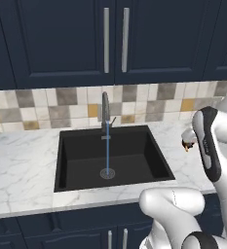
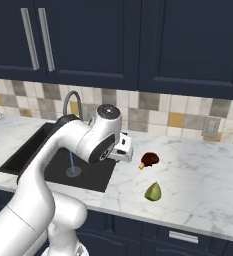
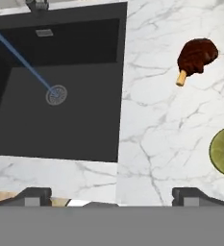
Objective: Turn on the sink faucet. Then move the lemon wedge from the counter to the sink. Turn off the sink. Move the vegetable from the sink to the pot next to the stove. Finally move the pot to the rear left burner.
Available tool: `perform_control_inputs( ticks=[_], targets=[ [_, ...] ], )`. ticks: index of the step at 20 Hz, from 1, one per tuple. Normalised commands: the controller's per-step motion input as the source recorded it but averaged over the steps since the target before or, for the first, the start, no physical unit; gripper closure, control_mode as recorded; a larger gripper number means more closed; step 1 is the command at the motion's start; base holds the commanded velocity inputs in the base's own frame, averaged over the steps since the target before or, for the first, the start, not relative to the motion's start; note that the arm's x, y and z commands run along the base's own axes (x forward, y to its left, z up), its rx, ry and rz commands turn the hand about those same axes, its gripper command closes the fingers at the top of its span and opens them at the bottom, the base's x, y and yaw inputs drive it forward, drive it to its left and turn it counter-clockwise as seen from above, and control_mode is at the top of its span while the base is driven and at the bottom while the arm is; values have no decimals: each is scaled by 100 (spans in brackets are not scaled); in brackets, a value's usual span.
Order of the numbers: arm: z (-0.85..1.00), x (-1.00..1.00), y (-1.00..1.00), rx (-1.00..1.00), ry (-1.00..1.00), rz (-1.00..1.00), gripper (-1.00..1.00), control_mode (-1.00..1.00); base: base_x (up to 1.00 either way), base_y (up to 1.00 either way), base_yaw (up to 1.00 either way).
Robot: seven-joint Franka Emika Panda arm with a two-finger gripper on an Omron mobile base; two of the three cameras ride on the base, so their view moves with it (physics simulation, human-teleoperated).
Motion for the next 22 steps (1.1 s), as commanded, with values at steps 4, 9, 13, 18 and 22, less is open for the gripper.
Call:
perform_control_inputs(
  ticks=[4, 9, 13, 18, 22],
  targets=[
    [-59, -20, -47, -10, 20, -7, -100, -100, 0, 0, 0],
    [-76, -4, -47, -2, 6, -7, -100, -100, 0, 0, 0],
    [-53, 0, -60, 0, 6, -5, -100, -100, 0, 0, 0],
    [-12, 1, -55, 0, 11, -5, -100, -100, 0, 0, 0],
    [-3, 2, -39, 0, 15, -8, -100, -100, 0, 0, 0]
  ],
)
